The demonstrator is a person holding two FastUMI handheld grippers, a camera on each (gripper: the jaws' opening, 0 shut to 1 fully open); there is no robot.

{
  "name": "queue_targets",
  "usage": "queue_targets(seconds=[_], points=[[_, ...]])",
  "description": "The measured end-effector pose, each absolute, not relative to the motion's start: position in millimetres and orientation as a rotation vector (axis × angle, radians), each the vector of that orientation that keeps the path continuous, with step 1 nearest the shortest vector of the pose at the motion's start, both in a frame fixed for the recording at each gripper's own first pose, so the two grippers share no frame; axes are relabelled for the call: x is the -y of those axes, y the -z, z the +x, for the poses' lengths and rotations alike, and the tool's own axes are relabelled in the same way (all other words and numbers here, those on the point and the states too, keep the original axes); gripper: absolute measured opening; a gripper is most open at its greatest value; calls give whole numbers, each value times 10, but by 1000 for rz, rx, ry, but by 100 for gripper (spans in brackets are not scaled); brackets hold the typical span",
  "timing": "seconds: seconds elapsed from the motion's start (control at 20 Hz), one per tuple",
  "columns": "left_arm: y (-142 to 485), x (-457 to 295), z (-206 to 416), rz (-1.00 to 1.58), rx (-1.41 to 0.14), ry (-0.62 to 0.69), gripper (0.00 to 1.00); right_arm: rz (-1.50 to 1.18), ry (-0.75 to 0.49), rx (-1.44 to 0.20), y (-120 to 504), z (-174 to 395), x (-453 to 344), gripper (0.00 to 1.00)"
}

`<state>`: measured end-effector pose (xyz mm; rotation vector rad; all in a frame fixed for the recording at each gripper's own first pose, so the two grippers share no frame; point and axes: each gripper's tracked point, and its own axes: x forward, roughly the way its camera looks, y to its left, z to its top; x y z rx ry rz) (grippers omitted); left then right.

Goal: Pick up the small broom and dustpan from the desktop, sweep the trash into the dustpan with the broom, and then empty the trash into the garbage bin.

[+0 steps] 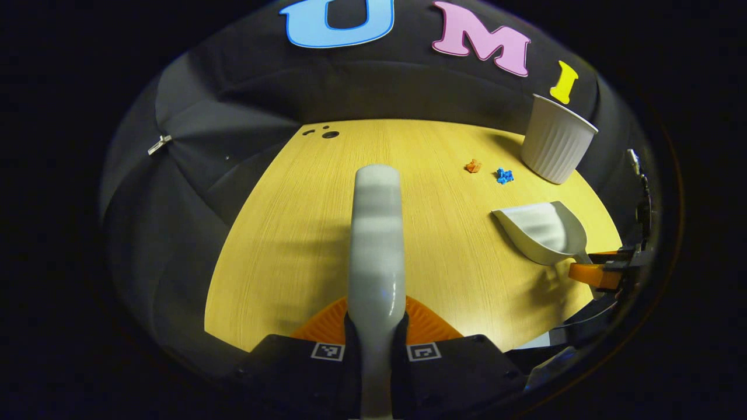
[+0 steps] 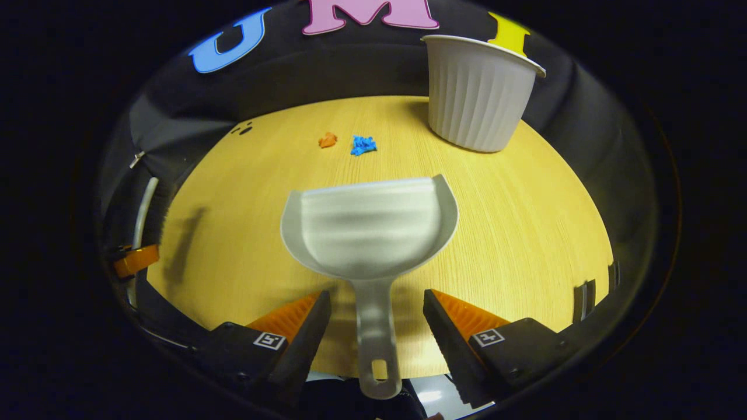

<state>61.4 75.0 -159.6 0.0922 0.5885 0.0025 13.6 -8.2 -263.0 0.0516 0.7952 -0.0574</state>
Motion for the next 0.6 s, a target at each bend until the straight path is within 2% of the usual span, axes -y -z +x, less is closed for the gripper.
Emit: queue_targets(seconds=[0.25,0.4,0.45,0.55,0.6], points=[[1591,-689,614,62,-603,-15,24,42,64,-894,2909,201,116,99],[1560,-627,658,44,-616,-14,24,4,44,-877,2876,293,82,97],[1558,-595,692,40,-621,-14,24,-4,32,-886,2869,303,55,92],[1537,-541,754,36,-624,-15,24,-20,11,-901,2867,309,-5,65],[1531,-499,778,35,-626,-15,24,-27,2,-911,2888,330,-4,62]])
